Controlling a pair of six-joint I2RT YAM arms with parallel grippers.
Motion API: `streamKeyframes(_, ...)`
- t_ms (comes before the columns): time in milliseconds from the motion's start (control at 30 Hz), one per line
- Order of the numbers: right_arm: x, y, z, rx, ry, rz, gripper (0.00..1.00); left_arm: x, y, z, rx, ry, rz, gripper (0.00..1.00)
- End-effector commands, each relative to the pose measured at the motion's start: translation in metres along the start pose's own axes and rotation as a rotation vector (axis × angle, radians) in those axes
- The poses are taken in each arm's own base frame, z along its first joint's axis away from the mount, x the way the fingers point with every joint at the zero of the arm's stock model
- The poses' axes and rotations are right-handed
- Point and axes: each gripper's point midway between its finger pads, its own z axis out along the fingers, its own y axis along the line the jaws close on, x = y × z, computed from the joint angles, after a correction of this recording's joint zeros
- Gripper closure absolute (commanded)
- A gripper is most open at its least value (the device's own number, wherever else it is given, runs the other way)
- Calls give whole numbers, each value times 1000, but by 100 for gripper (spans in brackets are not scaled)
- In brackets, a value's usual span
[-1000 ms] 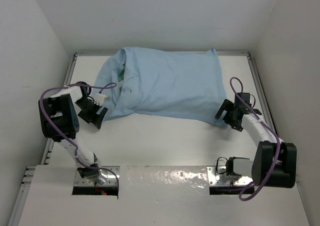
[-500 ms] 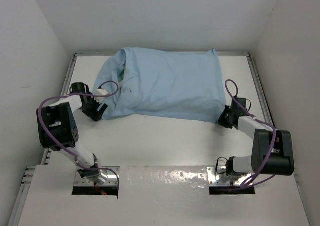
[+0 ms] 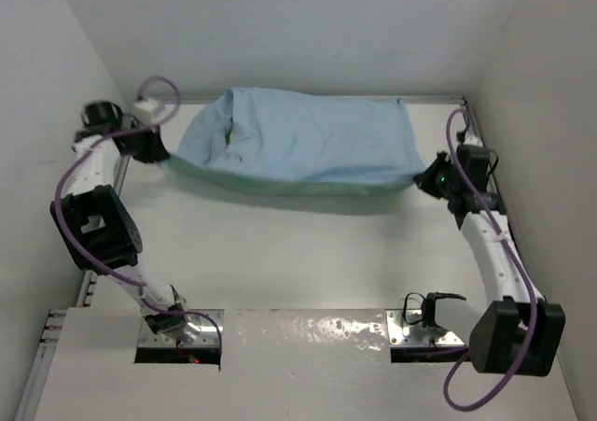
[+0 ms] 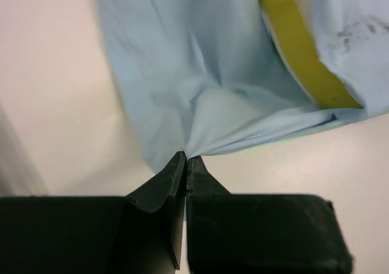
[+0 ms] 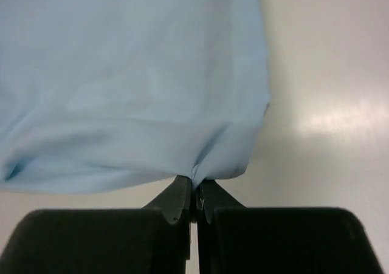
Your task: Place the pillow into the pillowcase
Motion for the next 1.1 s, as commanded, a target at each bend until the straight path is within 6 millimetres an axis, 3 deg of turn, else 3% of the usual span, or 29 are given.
streamKeyframes(0,-137,74,-84,-158,-353,-98,100,-127,9,-111,-74,-317,-19,100)
streamKeyframes(33,-154,82,-99,-158,-381,-111,100,-180,7,-163,-136,-432,70,100)
streamKeyframes(67,-202,109,-145,-202,-517,-138,100,-203,7,-198,-177,-507,103,100)
streamKeyframes(100,-224,115,-167,-188,-584,-162,100,-225,2,-227,-211,-575,104,100)
streamKeyframes(133,-240,121,-186,-186,-637,-173,100,-265,-13,-283,-298,-705,225,100)
streamKeyframes(167,-255,127,-201,-180,-677,-180,100,-277,-16,-312,-363,-765,253,100)
streamKeyframes(200,-279,138,-240,-188,-780,-197,100,-290,-33,-343,-399,-838,281,100)
streamKeyframes(233,-286,138,-253,-175,-811,-199,100,-304,-45,-377,-464,-916,352,100)
streamKeyframes(267,-297,145,-279,-182,-873,-205,100,-309,-54,-392,-481,-947,375,100)
streamKeyframes(333,-300,142,-297,-154,-905,-210,100,-314,-67,-413,-507,-990,405,100)
streamKeyframes(400,-298,139,-321,-142,-953,-216,100,-314,-74,-420,-515,-1000,409,100)
streamKeyframes(567,-283,117,-348,-44,-981,-218,100,-308,-78,-423,-536,-974,406,100)
streamKeyframes(600,-279,114,-354,-32,-989,-220,100,-307,-75,-422,-548,-964,412,100)
streamKeyframes(700,-270,104,-343,11,-943,-214,100,-300,-65,-415,-562,-923,400,100)
streamKeyframes(767,-263,94,-310,50,-860,-214,100,-293,-52,-393,-527,-875,390,100)
streamKeyframes(800,-261,90,-291,63,-818,-215,100,-282,-32,-366,-494,-823,330,100)
streamKeyframes(867,-253,79,-229,99,-685,-218,100,-274,-11,-318,-490,-727,303,100)
streamKeyframes(900,-248,79,-204,90,-630,-228,100,-260,-3,-285,-466,-637,282,100)
streamKeyframes(933,-244,73,-155,102,-542,-232,100,-249,1,-236,-443,-531,265,100)
streamKeyframes(1000,-245,70,-106,106,-467,-231,100,-222,24,-160,-385,-390,232,100)
streamKeyframes(1033,-252,67,-81,124,-448,-223,100,-218,35,-139,-379,-377,194,100)
streamKeyframes(1067,-264,62,-32,164,-394,-197,100,-204,61,-95,-356,-331,74,100)
